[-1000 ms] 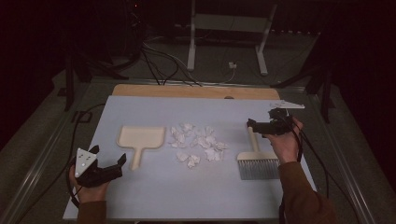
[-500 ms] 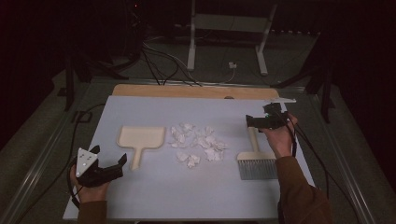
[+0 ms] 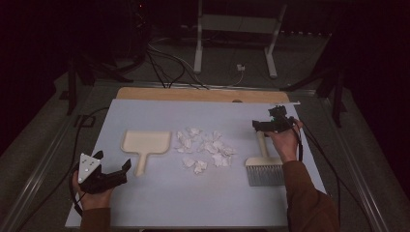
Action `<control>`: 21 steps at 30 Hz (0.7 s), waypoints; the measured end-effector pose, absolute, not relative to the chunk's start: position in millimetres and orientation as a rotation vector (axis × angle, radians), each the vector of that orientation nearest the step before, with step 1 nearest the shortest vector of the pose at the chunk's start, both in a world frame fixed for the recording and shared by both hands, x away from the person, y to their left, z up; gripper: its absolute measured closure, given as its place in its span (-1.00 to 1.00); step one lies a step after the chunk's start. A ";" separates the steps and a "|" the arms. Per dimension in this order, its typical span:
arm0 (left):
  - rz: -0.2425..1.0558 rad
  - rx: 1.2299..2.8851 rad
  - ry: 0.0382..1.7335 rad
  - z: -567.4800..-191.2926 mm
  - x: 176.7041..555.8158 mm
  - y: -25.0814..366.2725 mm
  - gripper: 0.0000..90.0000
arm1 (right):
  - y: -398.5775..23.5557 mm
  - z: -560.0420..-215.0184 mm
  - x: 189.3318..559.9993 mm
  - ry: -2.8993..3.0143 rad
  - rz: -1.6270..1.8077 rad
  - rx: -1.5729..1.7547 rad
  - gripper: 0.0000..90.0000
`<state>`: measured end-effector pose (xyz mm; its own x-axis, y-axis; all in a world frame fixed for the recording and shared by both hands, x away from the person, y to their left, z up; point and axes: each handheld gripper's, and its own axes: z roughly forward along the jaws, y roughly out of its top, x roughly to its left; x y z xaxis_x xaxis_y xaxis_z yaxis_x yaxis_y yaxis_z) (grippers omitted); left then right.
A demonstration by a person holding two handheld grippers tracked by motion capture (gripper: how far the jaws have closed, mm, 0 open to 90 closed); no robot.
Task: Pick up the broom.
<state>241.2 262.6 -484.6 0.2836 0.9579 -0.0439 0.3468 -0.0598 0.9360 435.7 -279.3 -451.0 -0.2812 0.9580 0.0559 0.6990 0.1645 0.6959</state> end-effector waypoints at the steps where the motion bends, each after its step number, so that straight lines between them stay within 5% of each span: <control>1: 0.802 1.595 1.230 -484.6 241.2 262.6 -0.99 | -279.5 -453.0 436.9 2.054 0.876 1.580 -1.00; 16: 0.798 1.596 1.233 -485.1 241.4 262.2 -0.99 | -280.6 -479.5 449.7 2.089 0.782 1.673 -0.96; 21: 0.799 1.594 1.234 -484.9 241.1 263.0 -0.99 | -277.7 -486.8 453.6 2.100 0.722 1.725 -0.38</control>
